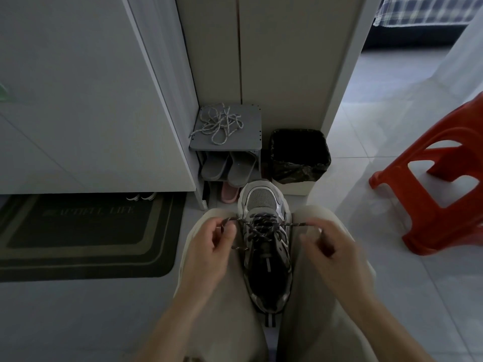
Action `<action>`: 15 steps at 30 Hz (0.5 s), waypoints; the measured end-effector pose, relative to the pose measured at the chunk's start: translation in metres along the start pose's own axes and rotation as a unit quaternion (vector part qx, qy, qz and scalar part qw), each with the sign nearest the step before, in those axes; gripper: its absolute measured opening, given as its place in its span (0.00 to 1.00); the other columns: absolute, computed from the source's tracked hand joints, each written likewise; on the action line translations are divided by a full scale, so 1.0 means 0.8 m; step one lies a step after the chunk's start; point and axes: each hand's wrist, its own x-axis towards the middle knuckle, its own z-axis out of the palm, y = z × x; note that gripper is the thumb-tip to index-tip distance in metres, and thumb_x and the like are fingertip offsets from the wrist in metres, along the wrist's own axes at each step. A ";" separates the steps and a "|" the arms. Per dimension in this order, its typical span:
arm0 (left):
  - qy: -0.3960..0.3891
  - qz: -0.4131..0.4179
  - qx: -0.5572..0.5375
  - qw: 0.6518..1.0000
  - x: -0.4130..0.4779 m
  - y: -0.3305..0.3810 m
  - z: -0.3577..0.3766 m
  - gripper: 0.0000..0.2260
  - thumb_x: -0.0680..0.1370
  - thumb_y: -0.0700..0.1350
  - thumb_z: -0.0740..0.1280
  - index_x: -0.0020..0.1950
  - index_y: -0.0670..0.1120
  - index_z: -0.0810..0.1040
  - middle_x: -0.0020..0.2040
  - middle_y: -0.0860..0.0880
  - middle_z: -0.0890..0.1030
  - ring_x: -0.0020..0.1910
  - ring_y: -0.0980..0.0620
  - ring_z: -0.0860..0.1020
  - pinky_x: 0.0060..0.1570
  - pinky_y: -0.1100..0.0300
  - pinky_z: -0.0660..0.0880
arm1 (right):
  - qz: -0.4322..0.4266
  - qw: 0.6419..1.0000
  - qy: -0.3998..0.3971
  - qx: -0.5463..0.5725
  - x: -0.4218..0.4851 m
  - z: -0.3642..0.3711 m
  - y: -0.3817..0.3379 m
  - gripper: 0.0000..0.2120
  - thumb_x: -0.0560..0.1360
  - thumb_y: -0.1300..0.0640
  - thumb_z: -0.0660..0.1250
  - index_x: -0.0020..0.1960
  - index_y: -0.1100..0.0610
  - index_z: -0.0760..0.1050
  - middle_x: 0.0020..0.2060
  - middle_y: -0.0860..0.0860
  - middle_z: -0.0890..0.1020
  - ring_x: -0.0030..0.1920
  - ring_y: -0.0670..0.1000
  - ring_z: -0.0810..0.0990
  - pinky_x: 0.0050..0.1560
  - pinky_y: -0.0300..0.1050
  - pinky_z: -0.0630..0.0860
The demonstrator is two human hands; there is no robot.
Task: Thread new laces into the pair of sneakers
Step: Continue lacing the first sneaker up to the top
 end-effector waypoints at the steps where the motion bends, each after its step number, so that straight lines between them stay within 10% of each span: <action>1: -0.021 -0.019 -0.004 1.000 -0.003 -0.001 0.002 0.02 0.76 0.50 0.67 0.45 0.55 0.76 0.38 0.51 0.79 0.37 0.56 0.78 0.39 0.60 0.75 | -0.039 0.999 -0.005 -0.034 -0.003 0.004 -0.006 0.05 0.72 0.49 0.69 0.47 0.43 0.78 0.31 0.42 0.75 0.32 0.40 0.73 0.32 0.27 0.67; 7: -0.050 -0.020 0.034 0.998 -0.007 -0.001 0.005 0.07 0.75 0.44 0.70 0.38 0.52 0.77 0.35 0.55 0.82 0.36 0.63 0.79 0.39 0.68 0.72 | -0.186 0.952 -0.061 -0.236 -0.008 0.048 -0.001 0.13 0.67 0.42 0.66 0.48 0.46 0.81 0.52 0.52 0.76 0.53 0.56 0.75 0.49 0.50 0.74; 11: -0.032 -0.022 -0.007 0.999 0.002 0.007 -0.002 0.05 0.78 0.45 0.66 0.42 0.49 0.76 0.36 0.54 0.84 0.39 0.56 0.82 0.45 0.52 0.79 | -0.175 0.951 -0.056 -0.249 -0.002 0.068 -0.007 0.12 0.68 0.44 0.60 0.42 0.45 0.81 0.58 0.53 0.76 0.58 0.56 0.70 0.52 0.51 0.72; 15: -0.090 -0.053 -0.001 0.995 0.001 0.013 -0.005 0.08 0.72 0.44 0.74 0.45 0.51 0.76 0.37 0.52 0.82 0.35 0.64 0.78 0.39 0.70 0.74 | -0.179 0.961 -0.059 -0.201 0.000 0.074 -0.003 0.11 0.70 0.46 0.60 0.40 0.47 0.80 0.62 0.51 0.74 0.60 0.54 0.68 0.54 0.49 0.67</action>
